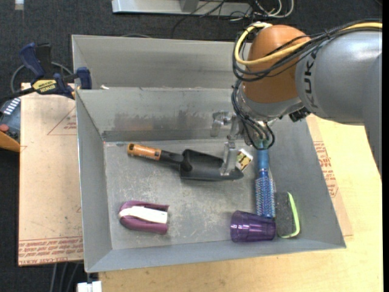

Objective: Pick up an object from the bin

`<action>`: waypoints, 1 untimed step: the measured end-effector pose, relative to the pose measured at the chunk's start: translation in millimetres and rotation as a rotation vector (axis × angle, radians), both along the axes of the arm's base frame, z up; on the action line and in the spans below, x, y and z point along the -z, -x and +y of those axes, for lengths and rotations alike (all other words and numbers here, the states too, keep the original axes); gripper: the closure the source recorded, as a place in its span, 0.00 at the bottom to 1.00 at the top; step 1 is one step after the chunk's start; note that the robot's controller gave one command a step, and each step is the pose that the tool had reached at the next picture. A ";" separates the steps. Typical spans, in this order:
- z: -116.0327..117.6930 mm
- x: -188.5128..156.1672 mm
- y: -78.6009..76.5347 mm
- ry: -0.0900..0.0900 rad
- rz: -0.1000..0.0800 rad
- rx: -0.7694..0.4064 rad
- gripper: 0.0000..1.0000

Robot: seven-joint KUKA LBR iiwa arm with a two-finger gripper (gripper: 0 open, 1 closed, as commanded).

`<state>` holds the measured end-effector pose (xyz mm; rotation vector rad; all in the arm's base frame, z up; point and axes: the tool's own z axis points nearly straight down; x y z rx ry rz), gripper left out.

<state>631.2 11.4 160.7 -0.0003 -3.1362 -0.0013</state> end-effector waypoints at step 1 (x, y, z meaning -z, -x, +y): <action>0.0 -5.3 -1.5 0.000 -0.007 0.000 0.00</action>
Offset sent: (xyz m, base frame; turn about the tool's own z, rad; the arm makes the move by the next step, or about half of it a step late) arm -0.0109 0.0121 -0.0907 0.0497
